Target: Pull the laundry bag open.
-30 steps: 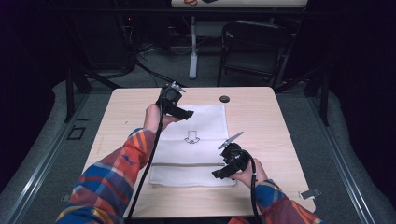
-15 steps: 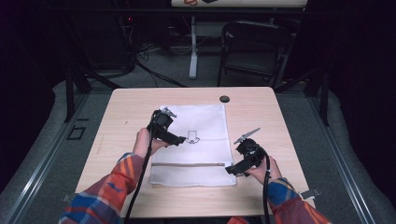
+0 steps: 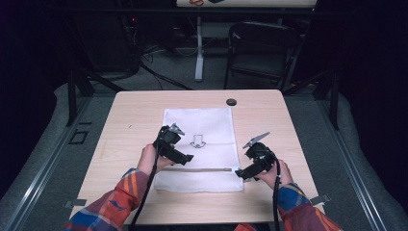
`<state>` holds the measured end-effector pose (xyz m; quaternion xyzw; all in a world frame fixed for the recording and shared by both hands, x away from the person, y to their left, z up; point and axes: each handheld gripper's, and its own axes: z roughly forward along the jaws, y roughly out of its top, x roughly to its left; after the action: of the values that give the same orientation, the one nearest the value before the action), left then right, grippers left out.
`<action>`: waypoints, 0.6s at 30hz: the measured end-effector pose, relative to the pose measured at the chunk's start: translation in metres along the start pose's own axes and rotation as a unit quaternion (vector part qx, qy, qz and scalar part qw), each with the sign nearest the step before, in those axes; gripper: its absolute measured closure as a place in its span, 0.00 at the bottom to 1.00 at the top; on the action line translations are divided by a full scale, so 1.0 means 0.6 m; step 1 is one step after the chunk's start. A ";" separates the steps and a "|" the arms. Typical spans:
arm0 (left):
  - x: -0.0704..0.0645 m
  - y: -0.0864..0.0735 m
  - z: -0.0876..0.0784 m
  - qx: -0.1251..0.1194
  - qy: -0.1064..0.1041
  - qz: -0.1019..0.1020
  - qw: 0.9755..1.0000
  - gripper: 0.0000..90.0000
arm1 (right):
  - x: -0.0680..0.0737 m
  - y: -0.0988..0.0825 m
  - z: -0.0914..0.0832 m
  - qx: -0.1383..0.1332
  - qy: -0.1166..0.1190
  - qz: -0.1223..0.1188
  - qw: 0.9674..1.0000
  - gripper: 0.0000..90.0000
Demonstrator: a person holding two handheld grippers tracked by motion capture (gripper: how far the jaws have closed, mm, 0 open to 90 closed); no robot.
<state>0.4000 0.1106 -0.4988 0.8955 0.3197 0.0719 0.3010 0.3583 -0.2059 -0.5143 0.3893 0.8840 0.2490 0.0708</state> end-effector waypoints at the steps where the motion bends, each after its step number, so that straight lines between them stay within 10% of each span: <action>1: -0.001 -0.001 0.002 -0.002 0.000 -0.001 1.000 0.07 | -0.001 0.000 0.000 -0.003 0.004 0.003 1.000 0.11; 18: -0.038 0.013 0.039 -0.023 -0.017 0.028 0.999 0.17 | -0.007 0.002 0.007 -0.019 0.003 0.012 1.000 0.44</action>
<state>0.3937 0.0799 -0.5115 0.8981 0.2878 0.0726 0.3246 0.3635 -0.2067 -0.5174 0.3978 0.8746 0.2677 0.0720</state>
